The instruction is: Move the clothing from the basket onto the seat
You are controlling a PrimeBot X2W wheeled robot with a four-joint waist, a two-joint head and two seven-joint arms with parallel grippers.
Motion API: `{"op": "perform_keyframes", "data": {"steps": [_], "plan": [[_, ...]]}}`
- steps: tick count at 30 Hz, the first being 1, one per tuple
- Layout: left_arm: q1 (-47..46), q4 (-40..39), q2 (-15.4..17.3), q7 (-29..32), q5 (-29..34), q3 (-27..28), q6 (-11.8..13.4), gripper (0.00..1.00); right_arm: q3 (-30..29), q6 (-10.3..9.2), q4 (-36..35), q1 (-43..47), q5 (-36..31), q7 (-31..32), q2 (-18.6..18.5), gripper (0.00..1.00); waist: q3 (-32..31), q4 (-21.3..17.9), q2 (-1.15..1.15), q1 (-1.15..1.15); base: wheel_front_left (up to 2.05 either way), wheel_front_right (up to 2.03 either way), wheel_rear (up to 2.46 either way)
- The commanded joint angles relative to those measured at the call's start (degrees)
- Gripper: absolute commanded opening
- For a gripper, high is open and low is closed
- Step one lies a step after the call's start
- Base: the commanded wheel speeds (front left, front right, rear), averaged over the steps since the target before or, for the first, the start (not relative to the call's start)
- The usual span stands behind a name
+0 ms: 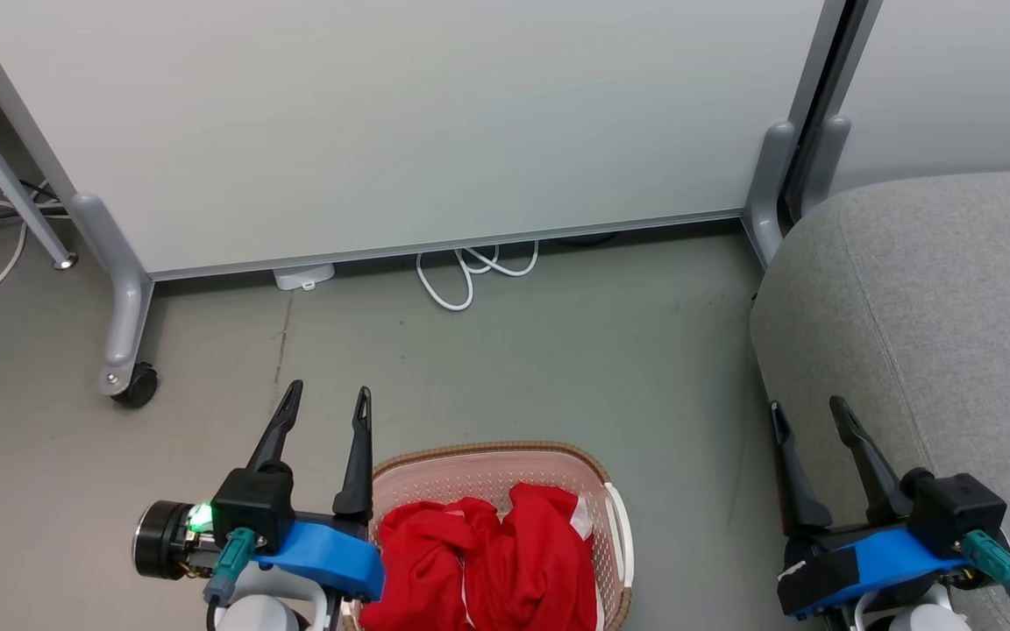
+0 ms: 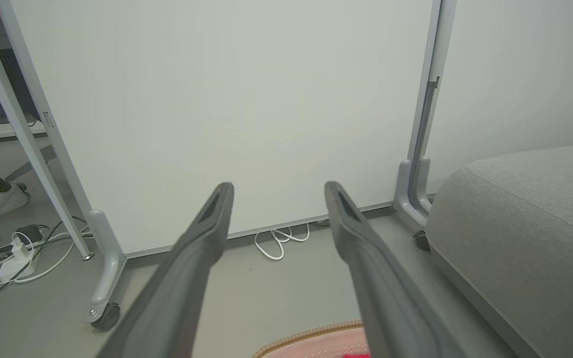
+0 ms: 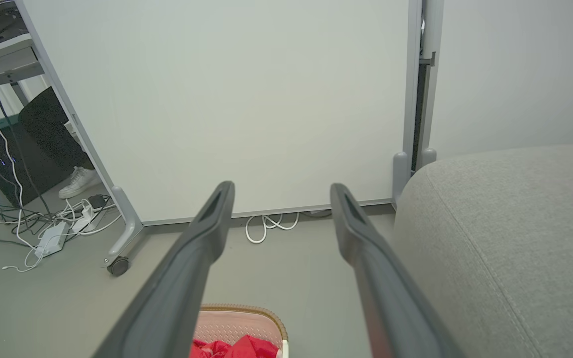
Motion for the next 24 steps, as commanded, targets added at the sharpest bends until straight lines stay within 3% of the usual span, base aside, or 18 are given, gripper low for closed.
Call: {"op": "perform_keyframes", "data": {"steps": [1,12,24], "plan": [[-1.0,0.1,0.1,-0.5,0.9,-0.1,0.1,1.0,0.1,0.11,0.0,-0.6,-1.1,-0.5,-0.3,1.0,0.0,0.0,0.0,0.0,0.0,0.0,0.0],[-1.0,2.7,-0.3,-1.6,3.2,0.3,-1.1,1.0,0.8,0.08,0.4,-0.4,-5.4,-1.6,-0.4,1.0,0.0,0.2,0.0,0.0,0.0,0.0,0.0],[-1.2,3.8,-0.7,-1.5,2.6,0.9,-1.8,1.0,0.9,0.08,0.5,-0.5,-5.2,-1.5,-0.4,1.0,0.1,0.1,0.0,0.0,0.0,0.0,0.0]]}}
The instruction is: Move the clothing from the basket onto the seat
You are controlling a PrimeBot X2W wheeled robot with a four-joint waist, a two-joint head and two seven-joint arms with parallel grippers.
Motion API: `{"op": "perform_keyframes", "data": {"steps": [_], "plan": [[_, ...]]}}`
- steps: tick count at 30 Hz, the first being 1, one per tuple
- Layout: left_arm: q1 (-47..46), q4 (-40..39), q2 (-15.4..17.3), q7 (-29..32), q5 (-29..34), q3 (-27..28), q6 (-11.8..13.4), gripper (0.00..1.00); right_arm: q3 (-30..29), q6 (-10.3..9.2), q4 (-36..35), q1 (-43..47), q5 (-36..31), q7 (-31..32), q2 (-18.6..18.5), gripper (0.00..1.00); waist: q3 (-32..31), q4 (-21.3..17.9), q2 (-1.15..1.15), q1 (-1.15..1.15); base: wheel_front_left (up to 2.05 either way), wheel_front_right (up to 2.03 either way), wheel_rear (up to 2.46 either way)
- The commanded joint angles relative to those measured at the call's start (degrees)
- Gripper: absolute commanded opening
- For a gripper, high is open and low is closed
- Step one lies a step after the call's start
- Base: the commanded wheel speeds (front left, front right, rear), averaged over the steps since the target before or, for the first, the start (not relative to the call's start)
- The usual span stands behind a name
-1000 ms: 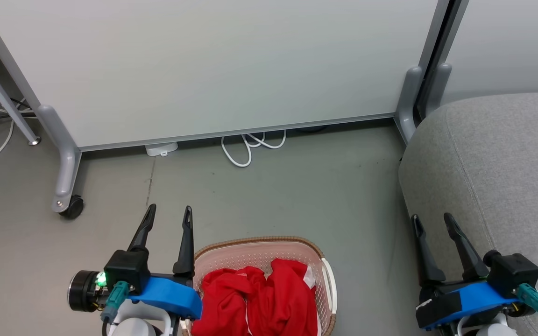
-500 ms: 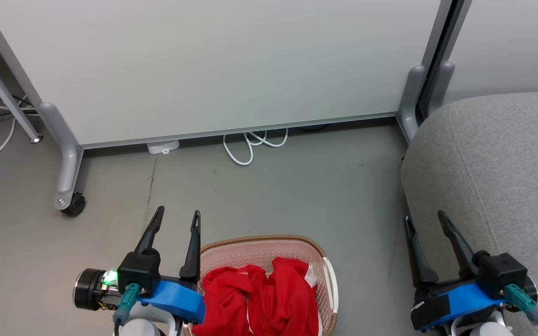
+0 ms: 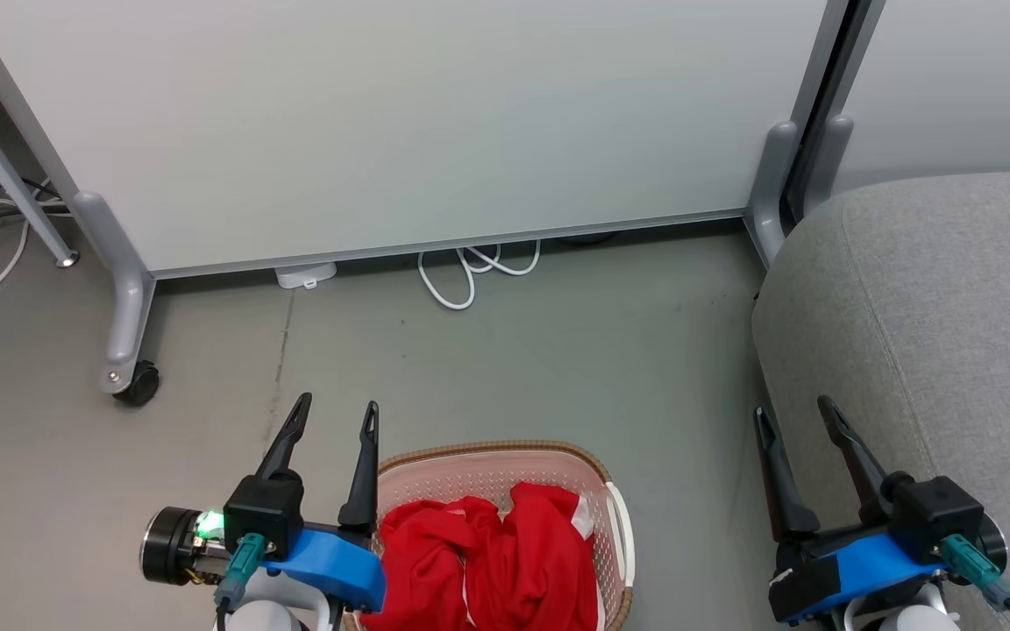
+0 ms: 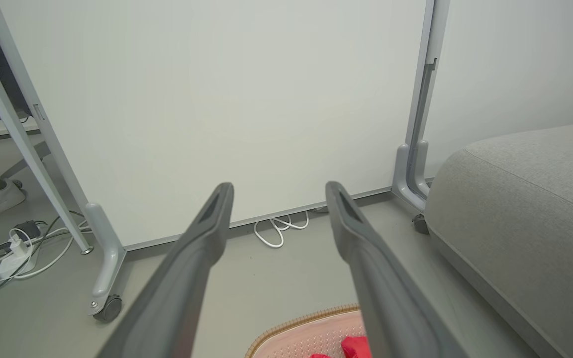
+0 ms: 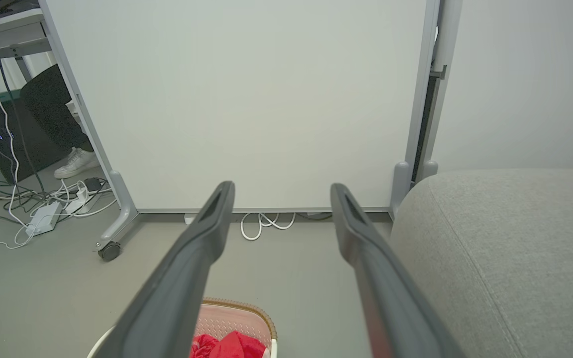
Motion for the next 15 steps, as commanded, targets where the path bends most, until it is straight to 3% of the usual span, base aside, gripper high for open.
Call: {"op": "perform_keyframes", "data": {"steps": [1,6,15], "plan": [[-0.8,0.1,0.0,-0.3,0.0,0.1,-0.2,1.0,0.1,0.03,0.0,-0.4,0.0,-0.2,-0.3,1.0,0.1,0.0,0.0,0.0,0.0,0.0,0.0],[-2.3,1.3,0.0,-0.3,0.6,-0.8,-1.2,1.0,0.4,0.03,-0.3,-1.2,0.0,-0.2,-0.3,1.0,1.0,-0.6,0.0,0.0,0.0,0.0,0.0],[-11.4,7.7,3.4,-0.2,2.9,-6.3,-3.2,1.0,0.8,0.03,-1.6,-4.0,0.0,-0.2,-0.3,1.0,7.3,-3.4,0.0,0.0,0.0,0.0,0.0]]}}
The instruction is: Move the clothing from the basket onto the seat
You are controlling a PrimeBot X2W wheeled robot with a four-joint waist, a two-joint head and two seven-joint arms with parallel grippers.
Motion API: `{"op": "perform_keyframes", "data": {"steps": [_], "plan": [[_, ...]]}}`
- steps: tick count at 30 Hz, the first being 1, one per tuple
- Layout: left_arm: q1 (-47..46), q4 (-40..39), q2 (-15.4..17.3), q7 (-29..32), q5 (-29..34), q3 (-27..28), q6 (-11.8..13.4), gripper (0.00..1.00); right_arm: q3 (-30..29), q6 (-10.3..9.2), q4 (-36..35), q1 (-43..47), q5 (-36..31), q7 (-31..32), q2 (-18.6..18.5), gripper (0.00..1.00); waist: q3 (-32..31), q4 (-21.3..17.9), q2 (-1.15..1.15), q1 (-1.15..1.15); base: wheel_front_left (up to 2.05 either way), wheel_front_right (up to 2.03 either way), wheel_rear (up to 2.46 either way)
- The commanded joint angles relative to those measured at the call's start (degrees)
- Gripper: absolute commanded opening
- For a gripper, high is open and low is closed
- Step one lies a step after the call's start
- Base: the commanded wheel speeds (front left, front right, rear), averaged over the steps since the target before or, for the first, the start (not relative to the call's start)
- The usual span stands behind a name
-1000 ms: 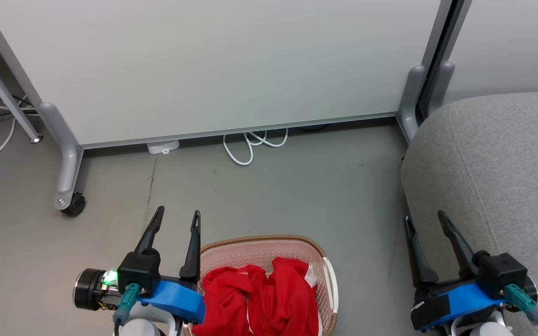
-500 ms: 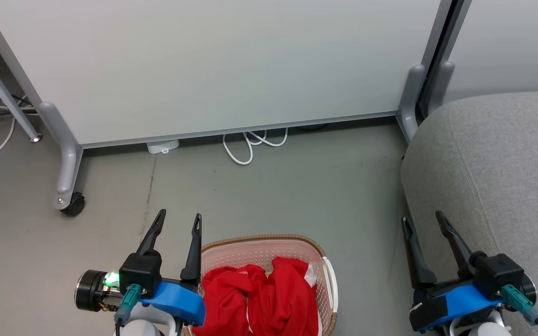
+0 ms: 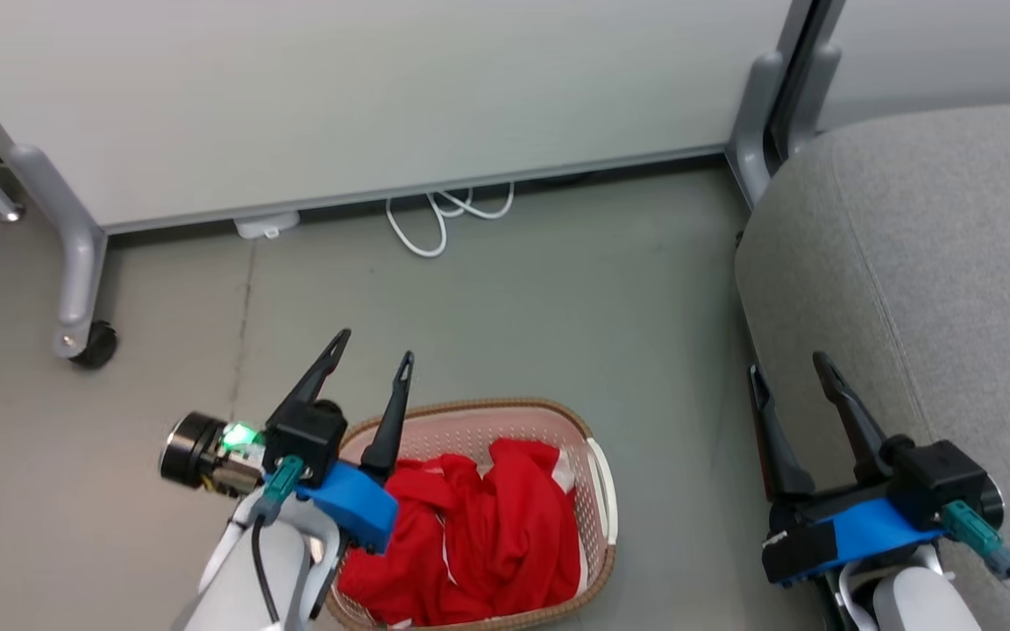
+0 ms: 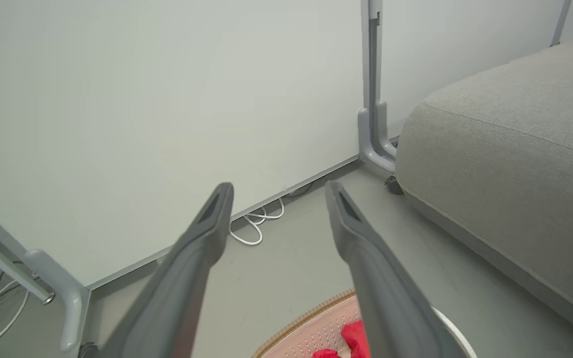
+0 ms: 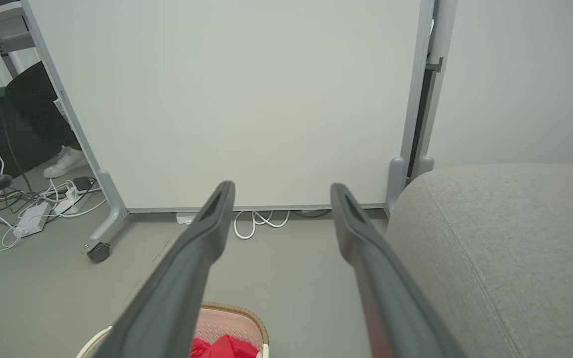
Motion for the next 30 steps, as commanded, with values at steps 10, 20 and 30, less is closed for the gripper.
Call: {"op": "perform_keyframes", "data": {"steps": [10,20,30], "plan": [[-13.1,11.7,5.4,-0.1,-1.8,-11.6,-0.4,1.0,0.4,0.03,-2.3,-6.5,1.3,-0.2,-0.2,1.0,13.8,-5.7,0.0,0.0,0.0,0.0,0.0],[-24.1,25.1,8.8,-0.1,-4.3,-25.3,-0.4,1.0,0.9,0.03,-4.3,-12.3,2.0,-0.2,-0.2,1.0,24.8,-8.3,0.0,0.0,0.0,0.0,0.0],[-30.8,36.7,8.8,2.8,-6.2,-40.3,-0.4,1.0,1.1,0.03,-5.5,-15.7,2.6,-0.2,-0.2,1.0,31.6,-9.0,0.0,0.0,0.0,0.0,0.0]]}}
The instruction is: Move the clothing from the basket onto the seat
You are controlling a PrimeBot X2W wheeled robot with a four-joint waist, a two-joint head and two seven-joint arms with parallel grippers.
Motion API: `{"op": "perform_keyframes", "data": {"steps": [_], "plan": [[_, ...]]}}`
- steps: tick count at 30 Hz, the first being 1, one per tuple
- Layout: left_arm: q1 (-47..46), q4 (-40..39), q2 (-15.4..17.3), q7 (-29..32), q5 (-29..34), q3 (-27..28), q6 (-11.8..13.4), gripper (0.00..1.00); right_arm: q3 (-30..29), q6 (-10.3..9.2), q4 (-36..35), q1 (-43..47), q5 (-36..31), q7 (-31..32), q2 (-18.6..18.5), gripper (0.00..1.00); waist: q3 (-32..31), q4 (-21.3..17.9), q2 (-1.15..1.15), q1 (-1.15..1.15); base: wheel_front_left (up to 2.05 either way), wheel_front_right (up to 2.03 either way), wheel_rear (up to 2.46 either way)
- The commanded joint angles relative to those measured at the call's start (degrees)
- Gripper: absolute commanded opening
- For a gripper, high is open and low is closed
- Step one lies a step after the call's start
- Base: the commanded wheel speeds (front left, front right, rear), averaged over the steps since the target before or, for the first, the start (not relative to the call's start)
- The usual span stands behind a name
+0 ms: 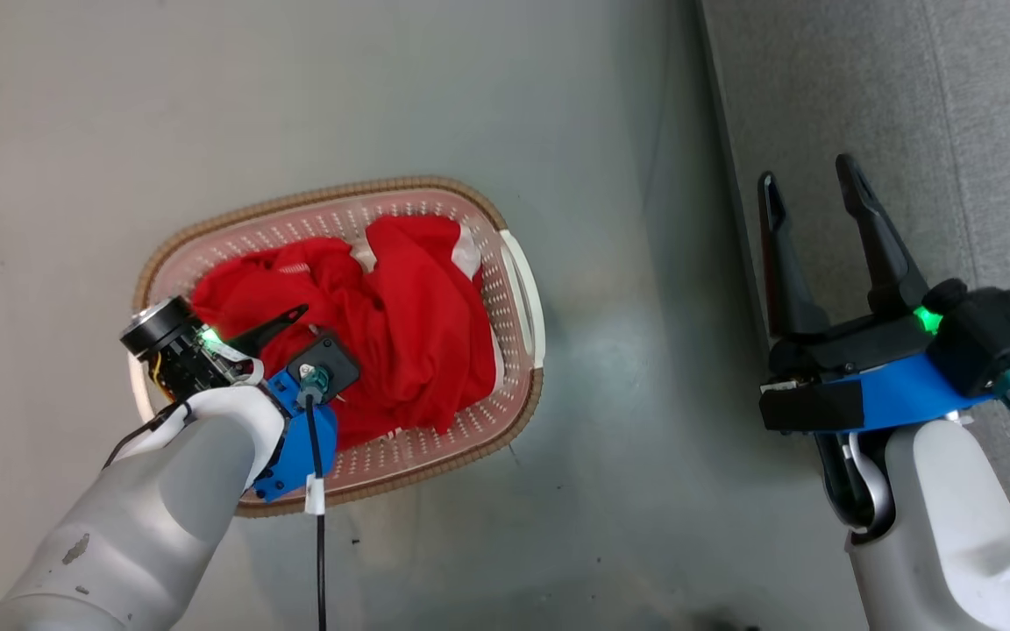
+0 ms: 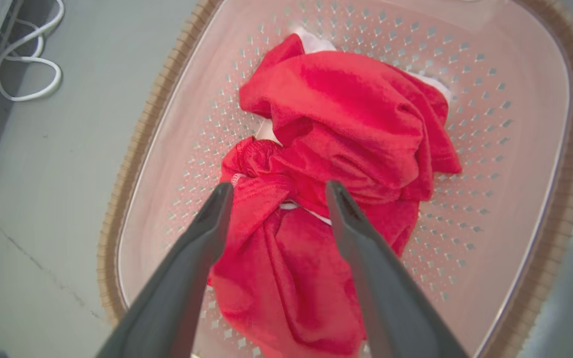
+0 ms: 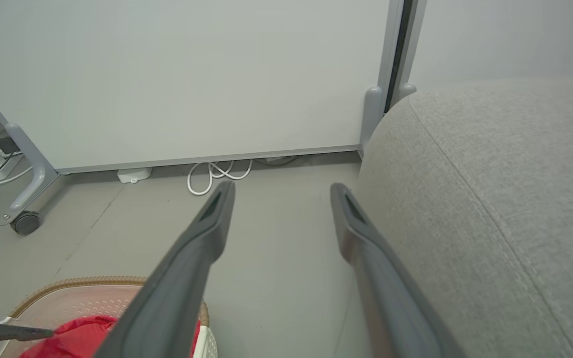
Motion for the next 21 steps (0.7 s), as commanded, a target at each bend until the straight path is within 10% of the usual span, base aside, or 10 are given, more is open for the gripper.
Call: {"op": "perform_keyframes", "data": {"steps": [1,21], "plan": [[-1.0,0.5,0.2,0.3,-0.3,-0.5,0.0,1.0,0.0,0.01,-0.2,-1.1,0.2,-0.2,-0.1,1.0,1.7,-0.4,0.0,-0.01,0.0,0.0,0.0],[-7.6,5.6,2.8,17.4,-5.7,-15.0,0.0,1.0,0.5,0.01,-2.5,-4.8,2.2,-0.2,-0.1,1.0,11.5,-3.0,0.0,-0.01,0.0,0.0,0.0]]}}
